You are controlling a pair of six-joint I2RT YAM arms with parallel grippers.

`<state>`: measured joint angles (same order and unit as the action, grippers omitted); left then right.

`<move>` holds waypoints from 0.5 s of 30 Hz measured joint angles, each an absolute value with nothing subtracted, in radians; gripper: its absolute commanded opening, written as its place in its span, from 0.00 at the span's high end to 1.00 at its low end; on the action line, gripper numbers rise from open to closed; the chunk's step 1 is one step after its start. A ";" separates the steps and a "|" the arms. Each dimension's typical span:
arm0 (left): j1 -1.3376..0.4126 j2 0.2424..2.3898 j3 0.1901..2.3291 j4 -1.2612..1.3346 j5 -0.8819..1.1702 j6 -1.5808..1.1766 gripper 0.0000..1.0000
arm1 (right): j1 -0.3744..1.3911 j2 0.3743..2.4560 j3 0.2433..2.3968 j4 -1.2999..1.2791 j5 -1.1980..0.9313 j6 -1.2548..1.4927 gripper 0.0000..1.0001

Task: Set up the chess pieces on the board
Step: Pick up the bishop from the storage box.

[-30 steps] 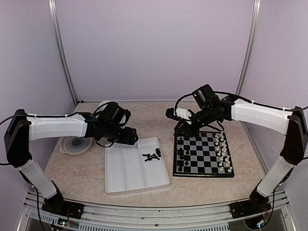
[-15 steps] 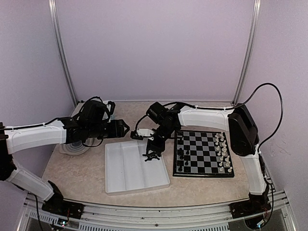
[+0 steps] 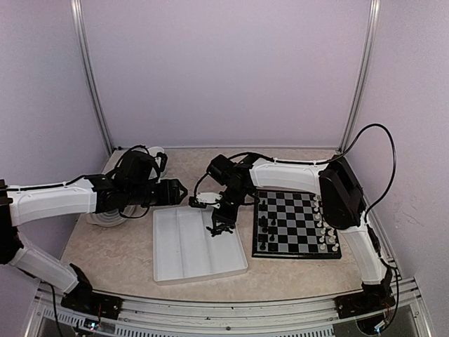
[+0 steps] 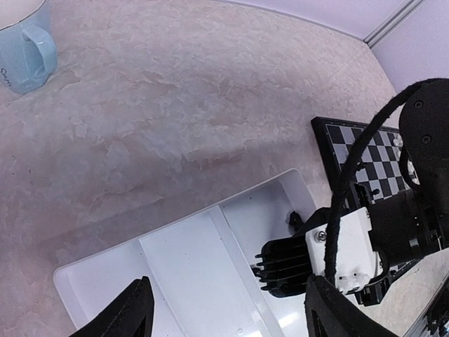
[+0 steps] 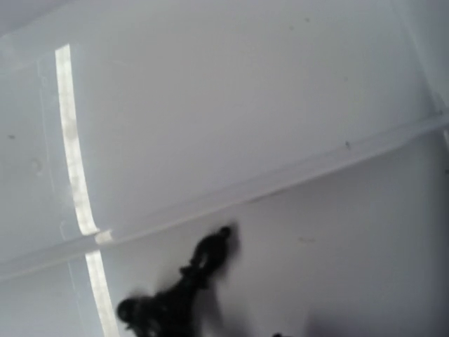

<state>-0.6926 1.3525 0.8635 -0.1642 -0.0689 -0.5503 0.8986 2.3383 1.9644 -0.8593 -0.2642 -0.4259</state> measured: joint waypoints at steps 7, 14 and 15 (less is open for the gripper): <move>-0.693 1.353 0.863 -0.163 -0.067 -0.554 0.27 | 0.901 2.371 1.970 -0.870 -0.251 -0.419 0.68; -0.693 1.353 0.863 -0.163 -0.067 -0.556 0.27 | 0.908 2.371 1.970 -0.869 -0.252 -0.405 0.69; -0.693 1.353 0.863 -0.163 -0.067 -0.556 0.27 | 0.908 2.370 1.970 -0.869 -0.254 -0.402 0.69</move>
